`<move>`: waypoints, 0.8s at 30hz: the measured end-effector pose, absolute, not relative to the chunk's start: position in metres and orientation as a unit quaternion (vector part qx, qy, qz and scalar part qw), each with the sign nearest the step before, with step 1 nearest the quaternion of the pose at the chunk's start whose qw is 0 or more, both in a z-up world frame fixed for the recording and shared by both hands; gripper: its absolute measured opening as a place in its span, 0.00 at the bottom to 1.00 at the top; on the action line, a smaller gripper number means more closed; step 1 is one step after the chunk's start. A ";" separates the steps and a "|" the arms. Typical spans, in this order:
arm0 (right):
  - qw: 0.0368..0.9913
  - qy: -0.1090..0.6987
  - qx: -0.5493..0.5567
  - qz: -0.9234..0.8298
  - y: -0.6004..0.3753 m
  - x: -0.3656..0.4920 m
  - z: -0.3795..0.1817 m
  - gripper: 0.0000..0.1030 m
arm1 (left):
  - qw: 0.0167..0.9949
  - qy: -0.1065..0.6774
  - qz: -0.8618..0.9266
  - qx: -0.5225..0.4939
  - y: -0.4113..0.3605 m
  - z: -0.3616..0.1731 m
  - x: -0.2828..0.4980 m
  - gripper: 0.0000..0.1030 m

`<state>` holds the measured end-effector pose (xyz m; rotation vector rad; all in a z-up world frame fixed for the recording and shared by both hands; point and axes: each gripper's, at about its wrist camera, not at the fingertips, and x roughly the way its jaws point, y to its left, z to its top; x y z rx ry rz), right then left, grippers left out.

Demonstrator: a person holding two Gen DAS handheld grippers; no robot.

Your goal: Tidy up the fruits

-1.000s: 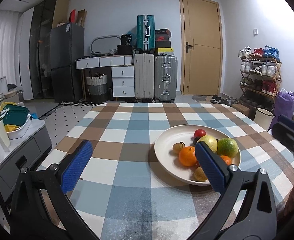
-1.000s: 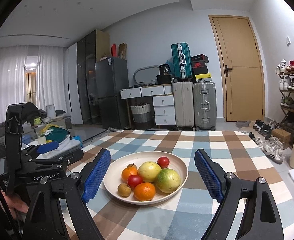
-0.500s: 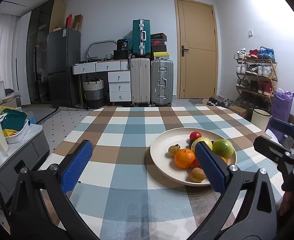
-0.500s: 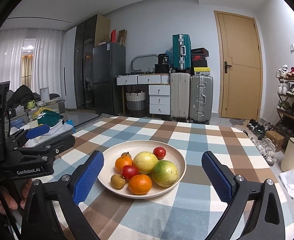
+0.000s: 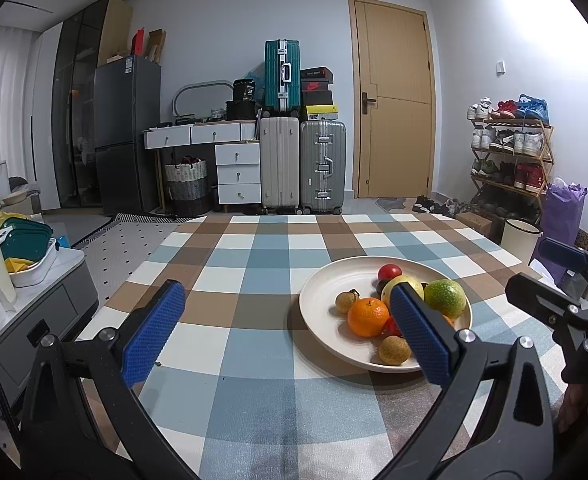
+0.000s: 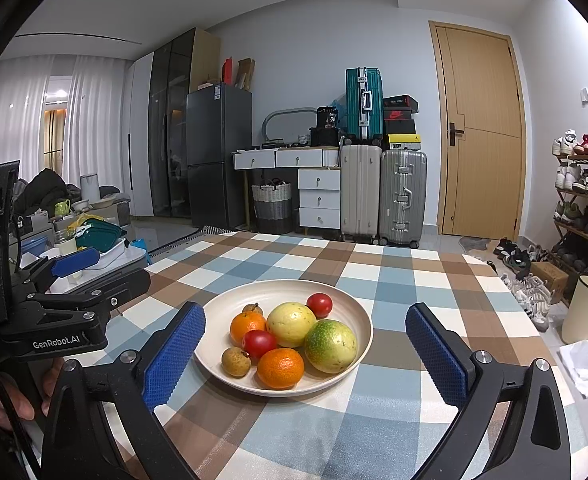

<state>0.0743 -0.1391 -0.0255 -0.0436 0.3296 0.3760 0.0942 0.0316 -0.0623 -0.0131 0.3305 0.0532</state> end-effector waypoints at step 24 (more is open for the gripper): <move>0.969 0.163 -0.021 0.186 -0.139 0.074 -0.025 0.99 | 0.986 0.165 0.030 -0.006 0.031 -0.063 0.094 0.99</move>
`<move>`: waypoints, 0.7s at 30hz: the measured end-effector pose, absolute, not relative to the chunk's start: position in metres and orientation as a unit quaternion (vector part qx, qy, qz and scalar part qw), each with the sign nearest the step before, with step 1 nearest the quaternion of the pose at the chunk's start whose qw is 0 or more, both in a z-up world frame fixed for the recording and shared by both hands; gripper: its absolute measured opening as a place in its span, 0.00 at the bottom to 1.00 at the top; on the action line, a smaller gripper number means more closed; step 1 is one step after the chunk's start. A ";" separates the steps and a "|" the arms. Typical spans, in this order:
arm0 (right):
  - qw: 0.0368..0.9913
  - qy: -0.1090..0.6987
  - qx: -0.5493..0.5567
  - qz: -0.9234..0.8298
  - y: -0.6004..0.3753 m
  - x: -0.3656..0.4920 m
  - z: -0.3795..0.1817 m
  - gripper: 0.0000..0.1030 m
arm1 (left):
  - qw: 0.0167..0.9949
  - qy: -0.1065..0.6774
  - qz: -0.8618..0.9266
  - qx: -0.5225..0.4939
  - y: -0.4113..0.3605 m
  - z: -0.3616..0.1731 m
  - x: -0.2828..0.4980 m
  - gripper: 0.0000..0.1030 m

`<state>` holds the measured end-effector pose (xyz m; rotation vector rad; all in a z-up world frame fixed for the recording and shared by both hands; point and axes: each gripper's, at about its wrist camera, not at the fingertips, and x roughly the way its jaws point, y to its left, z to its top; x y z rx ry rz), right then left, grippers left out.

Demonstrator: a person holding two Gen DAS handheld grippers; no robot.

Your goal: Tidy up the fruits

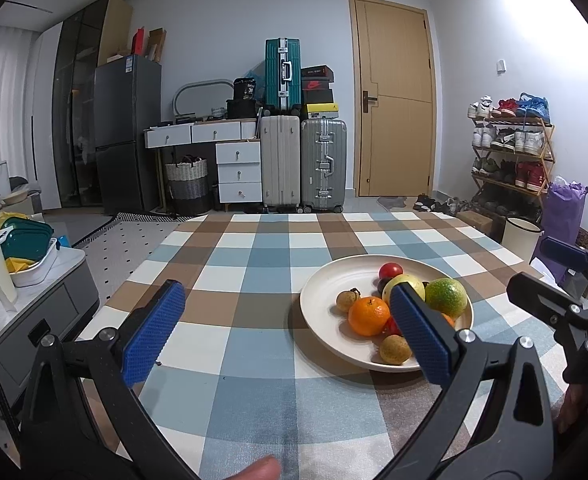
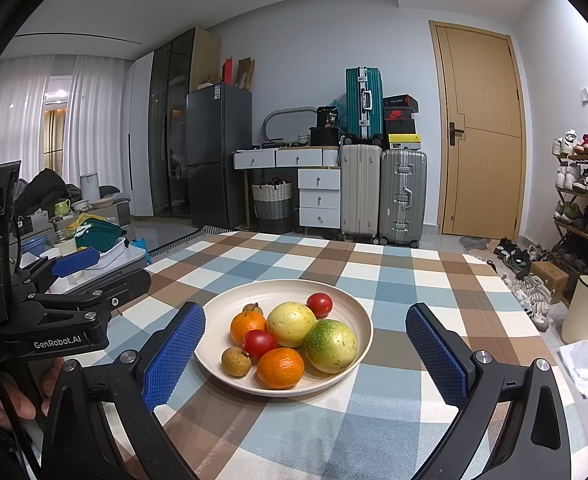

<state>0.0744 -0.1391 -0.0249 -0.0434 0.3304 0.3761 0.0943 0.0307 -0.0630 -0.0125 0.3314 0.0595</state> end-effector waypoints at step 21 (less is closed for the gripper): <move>0.969 0.164 -0.021 0.186 -0.139 0.075 -0.024 1.00 | 0.986 0.164 0.032 -0.008 0.029 -0.064 0.095 0.99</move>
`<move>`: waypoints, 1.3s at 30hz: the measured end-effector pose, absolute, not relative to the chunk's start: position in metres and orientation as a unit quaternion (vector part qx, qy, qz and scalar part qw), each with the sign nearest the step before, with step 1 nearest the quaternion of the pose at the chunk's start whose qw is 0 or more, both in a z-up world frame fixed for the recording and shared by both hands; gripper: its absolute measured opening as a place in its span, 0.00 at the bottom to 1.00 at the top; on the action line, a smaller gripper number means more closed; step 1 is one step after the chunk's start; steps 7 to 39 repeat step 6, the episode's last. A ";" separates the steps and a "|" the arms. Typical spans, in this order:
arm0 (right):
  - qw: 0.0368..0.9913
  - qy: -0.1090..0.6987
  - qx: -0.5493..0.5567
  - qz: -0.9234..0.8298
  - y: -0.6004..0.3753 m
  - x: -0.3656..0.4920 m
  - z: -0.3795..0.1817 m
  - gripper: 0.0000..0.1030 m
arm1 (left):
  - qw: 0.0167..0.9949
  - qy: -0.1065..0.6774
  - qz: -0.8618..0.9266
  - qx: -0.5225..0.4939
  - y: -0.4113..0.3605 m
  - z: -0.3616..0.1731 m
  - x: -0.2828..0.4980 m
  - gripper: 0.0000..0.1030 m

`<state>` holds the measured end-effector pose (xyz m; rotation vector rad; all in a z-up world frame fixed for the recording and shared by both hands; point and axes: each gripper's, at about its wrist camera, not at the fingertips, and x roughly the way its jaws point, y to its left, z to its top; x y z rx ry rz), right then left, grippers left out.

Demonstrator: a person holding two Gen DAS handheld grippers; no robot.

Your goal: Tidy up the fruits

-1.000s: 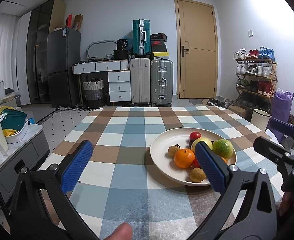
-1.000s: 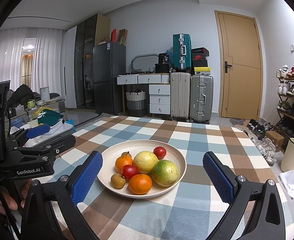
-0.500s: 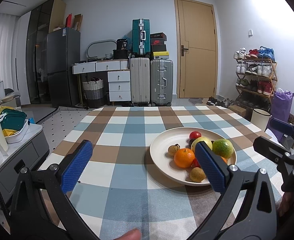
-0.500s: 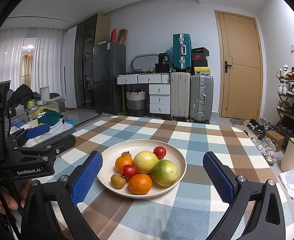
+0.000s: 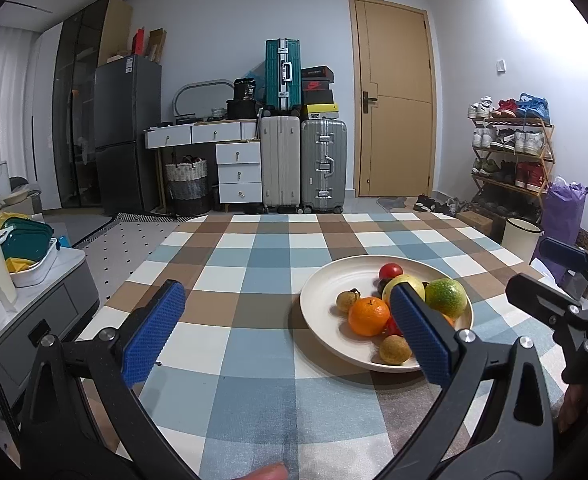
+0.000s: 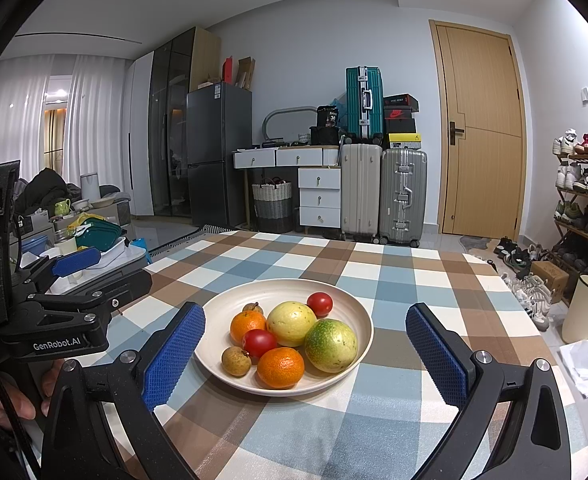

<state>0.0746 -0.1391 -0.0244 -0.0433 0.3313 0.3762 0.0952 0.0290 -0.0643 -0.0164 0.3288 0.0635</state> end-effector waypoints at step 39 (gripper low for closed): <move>0.968 0.164 -0.022 0.186 -0.139 0.075 -0.024 1.00 | 0.986 0.165 0.032 -0.008 0.029 -0.064 0.095 0.99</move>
